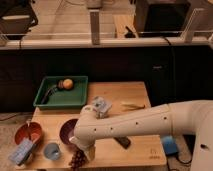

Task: Place grapes in table surface

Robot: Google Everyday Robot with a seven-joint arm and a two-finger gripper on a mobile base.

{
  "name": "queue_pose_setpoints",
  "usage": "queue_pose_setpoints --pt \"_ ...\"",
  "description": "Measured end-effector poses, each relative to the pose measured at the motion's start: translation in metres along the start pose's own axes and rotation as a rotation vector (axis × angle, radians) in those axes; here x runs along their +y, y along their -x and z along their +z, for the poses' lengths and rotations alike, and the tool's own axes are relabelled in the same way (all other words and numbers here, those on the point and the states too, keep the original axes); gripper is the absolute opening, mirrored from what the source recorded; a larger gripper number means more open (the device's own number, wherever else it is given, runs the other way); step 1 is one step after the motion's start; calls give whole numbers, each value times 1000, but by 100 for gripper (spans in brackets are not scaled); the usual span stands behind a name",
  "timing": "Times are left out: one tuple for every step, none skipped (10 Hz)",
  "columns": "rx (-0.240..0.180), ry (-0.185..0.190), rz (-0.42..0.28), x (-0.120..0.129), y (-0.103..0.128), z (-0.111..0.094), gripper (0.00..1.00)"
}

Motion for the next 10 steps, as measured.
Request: queue_pose_setpoints --pt "6 9 -58 -5 8 0 80" --pt "9 17 -148 -14 20 3 80" --pt "3 17 -235 -20 30 5 80" --pt "-16 14 -321 -24 37 8 80" --pt "-36 17 -397 -25 42 11 80" --pt "-32 26 -426 -24 45 13 80" --pt "-8 67 -447 -20 44 20 80" --pt "24 125 -452 -12 40 31 80" --pt "46 145 -447 -4 32 35 80" --pt "64 161 -443 3 25 36 80"
